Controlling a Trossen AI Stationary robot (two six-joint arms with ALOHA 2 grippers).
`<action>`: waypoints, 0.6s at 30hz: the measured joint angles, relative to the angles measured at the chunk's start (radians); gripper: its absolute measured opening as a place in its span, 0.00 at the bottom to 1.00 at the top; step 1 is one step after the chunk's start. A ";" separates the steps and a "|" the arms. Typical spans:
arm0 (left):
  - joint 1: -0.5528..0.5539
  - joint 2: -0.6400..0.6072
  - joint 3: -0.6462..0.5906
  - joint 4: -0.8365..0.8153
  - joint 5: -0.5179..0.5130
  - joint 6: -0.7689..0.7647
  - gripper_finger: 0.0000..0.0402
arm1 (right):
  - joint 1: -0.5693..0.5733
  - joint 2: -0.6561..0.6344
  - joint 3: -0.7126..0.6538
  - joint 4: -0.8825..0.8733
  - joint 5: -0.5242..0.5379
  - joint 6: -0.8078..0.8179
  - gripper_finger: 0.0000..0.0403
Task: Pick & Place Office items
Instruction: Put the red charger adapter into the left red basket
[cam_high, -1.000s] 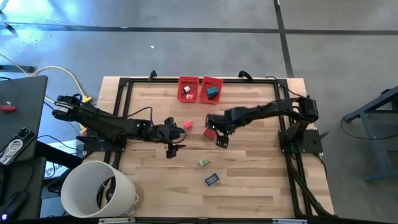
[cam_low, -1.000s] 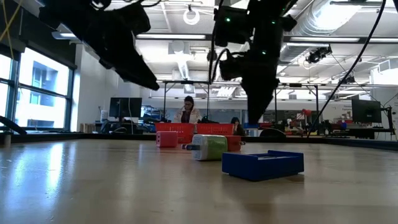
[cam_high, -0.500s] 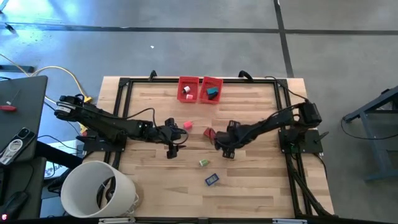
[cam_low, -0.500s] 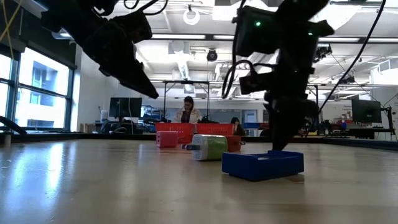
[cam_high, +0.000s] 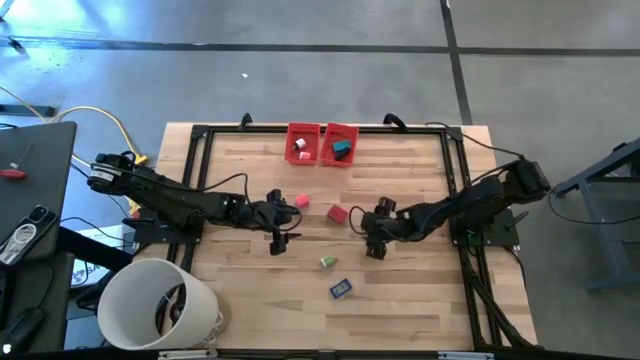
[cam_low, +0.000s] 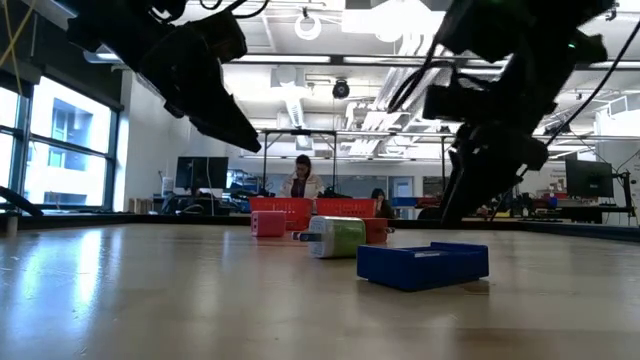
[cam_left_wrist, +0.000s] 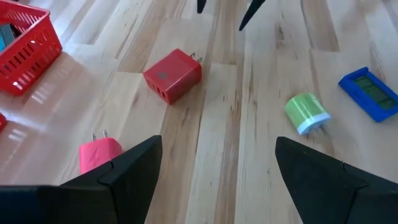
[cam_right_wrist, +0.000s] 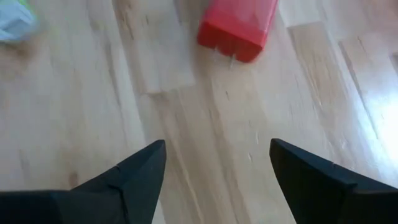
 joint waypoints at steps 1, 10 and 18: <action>0.000 0.000 0.000 0.001 0.000 -0.001 0.75 | 0.004 -0.010 -0.024 0.051 -0.014 0.000 0.69; 0.000 0.000 0.001 0.020 0.003 -0.002 0.75 | 0.052 -0.041 -0.228 0.430 -0.045 -0.007 0.69; 0.001 -0.001 0.001 0.044 0.003 -0.002 0.75 | 0.054 -0.041 -0.333 0.672 -0.036 -0.032 0.69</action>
